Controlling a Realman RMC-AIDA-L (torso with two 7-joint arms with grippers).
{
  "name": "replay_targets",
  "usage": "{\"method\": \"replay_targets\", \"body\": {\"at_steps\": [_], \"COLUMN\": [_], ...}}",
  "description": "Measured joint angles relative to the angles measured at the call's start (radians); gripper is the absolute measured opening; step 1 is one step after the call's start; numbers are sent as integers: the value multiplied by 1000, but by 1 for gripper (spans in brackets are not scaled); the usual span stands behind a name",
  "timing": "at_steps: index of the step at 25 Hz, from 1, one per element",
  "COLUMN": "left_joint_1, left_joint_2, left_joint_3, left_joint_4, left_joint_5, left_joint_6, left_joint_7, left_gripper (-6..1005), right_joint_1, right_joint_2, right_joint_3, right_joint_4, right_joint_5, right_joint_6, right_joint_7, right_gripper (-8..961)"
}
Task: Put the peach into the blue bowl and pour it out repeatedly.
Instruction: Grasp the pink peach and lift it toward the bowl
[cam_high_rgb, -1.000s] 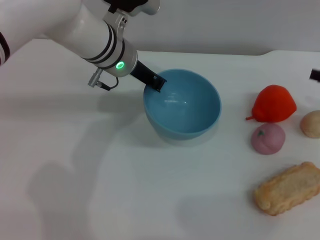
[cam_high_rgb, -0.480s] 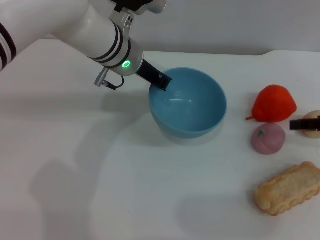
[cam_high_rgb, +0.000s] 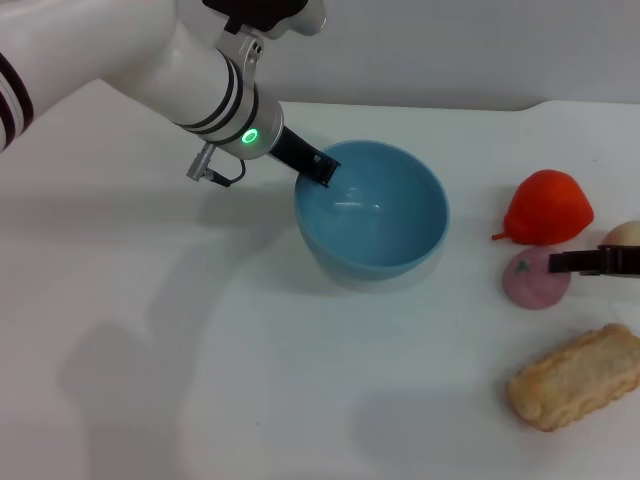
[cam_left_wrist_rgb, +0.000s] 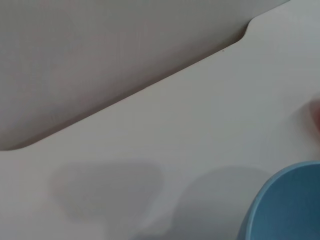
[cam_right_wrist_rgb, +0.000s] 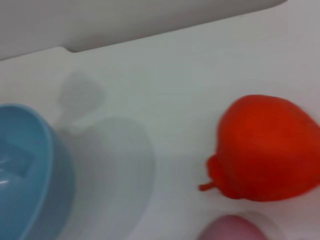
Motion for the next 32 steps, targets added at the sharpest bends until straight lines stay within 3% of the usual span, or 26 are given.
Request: {"method": "replay_targets", "body": {"at_steps": [10, 28, 32], "left_joint_1": [4, 12, 16], "left_joint_2": [1, 1, 1], "left_joint_3": [12, 12, 12], "left_joint_4": [-8, -19, -19], "left_joint_5": [-3, -13, -14], "left_joint_6": [-8, -24, -26], "left_joint_7": [0, 4, 3], "left_gripper": [-1, 0, 0], "right_joint_1": [43, 21, 21], "right_joint_2": [-2, -3, -2], "right_joint_3": [-1, -19, -47], "right_joint_4": [92, 82, 82], "right_joint_5": [38, 13, 13], "right_joint_6": [22, 44, 49], "right_joint_7": [-25, 41, 38], "right_gripper": [526, 505, 329]}}
